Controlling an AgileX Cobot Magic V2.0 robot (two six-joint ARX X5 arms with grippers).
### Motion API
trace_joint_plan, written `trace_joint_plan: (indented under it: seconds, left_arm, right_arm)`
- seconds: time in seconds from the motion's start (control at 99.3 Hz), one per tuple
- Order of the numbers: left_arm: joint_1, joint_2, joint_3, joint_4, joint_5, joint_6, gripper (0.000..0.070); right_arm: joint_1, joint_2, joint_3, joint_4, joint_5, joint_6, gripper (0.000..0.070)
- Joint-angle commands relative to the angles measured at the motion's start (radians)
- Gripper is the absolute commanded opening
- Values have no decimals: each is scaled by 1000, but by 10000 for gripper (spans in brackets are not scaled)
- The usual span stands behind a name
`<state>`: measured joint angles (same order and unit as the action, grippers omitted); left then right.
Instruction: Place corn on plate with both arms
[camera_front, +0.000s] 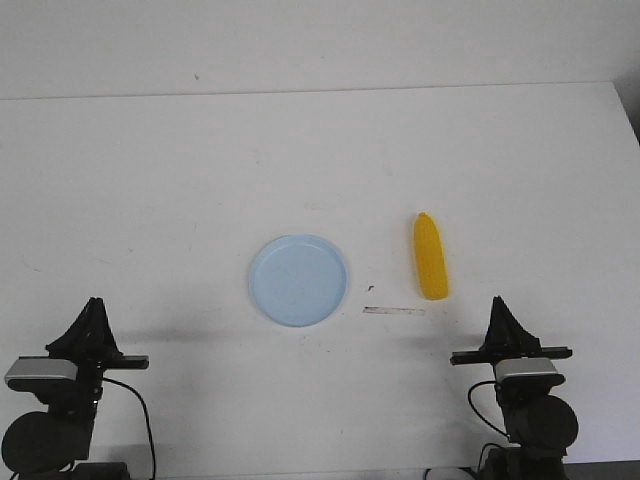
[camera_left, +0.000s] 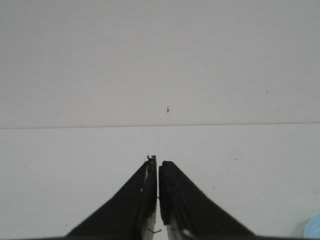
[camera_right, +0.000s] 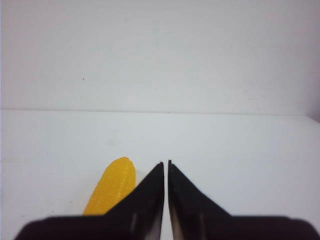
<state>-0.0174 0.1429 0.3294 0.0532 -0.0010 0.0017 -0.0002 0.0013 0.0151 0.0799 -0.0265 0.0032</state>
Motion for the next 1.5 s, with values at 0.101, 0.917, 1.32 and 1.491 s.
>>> trace_joint_plan:
  seconds: [0.101,0.917,1.32,1.491]
  left_arm:
    - [0,-1,7,16,0,9,2]
    - [0,-1,7,16,0,9,2]
    - [0,-1,7,16,0,9,2]
    - [0,-1,7,16,0,9,1]
  right_arm:
    - [1,0,-3,34,0,-4,11]
    - [52,230,304,-90,40,191,7]
    - [160,747,537,-93,26,190,6]
    - [188,993,673,-181,31,191,6]
